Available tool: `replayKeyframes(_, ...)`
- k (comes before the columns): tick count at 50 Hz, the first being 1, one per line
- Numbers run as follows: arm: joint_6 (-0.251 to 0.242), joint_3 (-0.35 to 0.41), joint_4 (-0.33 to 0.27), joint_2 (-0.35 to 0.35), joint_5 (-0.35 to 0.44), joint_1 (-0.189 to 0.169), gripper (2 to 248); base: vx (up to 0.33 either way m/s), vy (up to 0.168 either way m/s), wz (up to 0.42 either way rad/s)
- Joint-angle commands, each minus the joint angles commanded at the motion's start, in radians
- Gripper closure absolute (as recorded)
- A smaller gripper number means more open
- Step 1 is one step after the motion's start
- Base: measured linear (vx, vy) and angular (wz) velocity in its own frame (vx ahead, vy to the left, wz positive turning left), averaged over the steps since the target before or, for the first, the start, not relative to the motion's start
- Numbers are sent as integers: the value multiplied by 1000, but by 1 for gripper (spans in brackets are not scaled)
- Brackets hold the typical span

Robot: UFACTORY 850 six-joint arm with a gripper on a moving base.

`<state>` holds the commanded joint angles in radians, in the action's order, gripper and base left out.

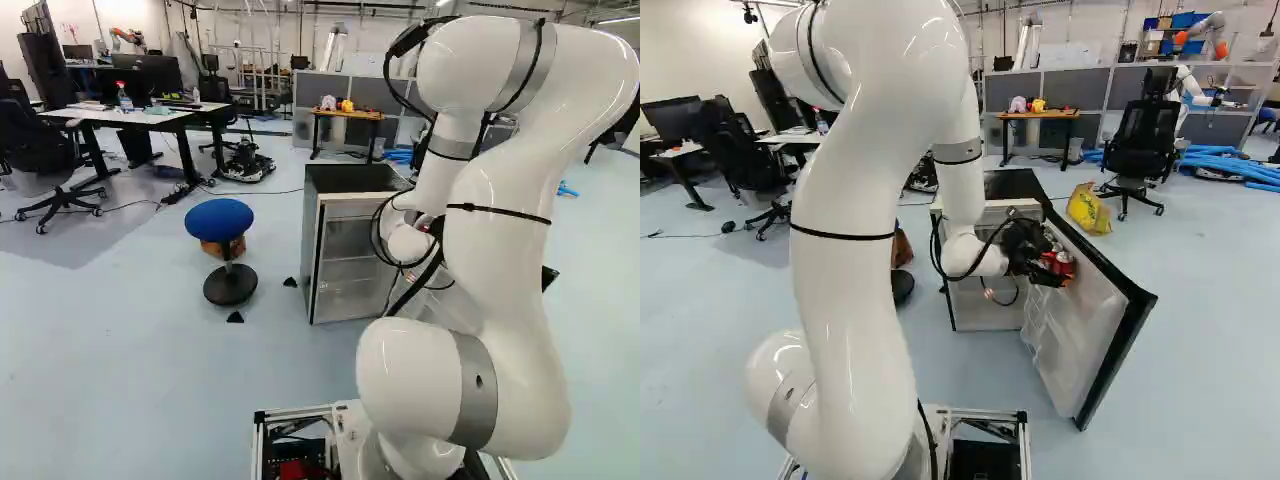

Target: Grab a drink from the fridge

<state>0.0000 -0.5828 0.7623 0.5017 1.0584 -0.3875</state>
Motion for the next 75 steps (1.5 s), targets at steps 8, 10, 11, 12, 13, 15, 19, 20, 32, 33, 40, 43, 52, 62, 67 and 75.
replayKeyframes(8,0,-6,0,4,-8,2,82,0,0,0)
replayKeyframes(10,0,-7,0,5,-10,3,82,0,0,0)
replayKeyframes(11,0,-8,0,5,-11,3,82,0,0,0)
replayKeyframes(12,0,-9,0,6,-12,3,82,0,0,0)
replayKeyframes(13,0,-9,0,6,-13,3,82,0,0,0)
replayKeyframes(15,0,-9,0,6,-15,3,82,0,0,0)
replayKeyframes(19,0,-9,-2,6,-17,3,82,0,0,0)
replayKeyframes(20,0,-9,-3,6,-17,3,82,0,0,0)
replayKeyframes(32,0,-16,-13,11,-17,-4,82,0,0,0)
replayKeyframes(33,0,-17,-13,11,-17,-4,82,0,0,0)
replayKeyframes(40,0,-23,-13,15,-17,-10,82,0,0,0)
replayKeyframes(43,0,-26,-13,18,-17,-13,82,0,0,0)
replayKeyframes(52,0,-35,-13,24,-17,-22,82,0,0,0)
replayKeyframes(62,0,-35,-13,24,-17,-22,82,0,0,0)
replayKeyframes(67,0,-35,-13,24,-17,-22,82,0,0,0)
replayKeyframes(75,0,-35,-13,24,-17,-22,82,0,0,0)
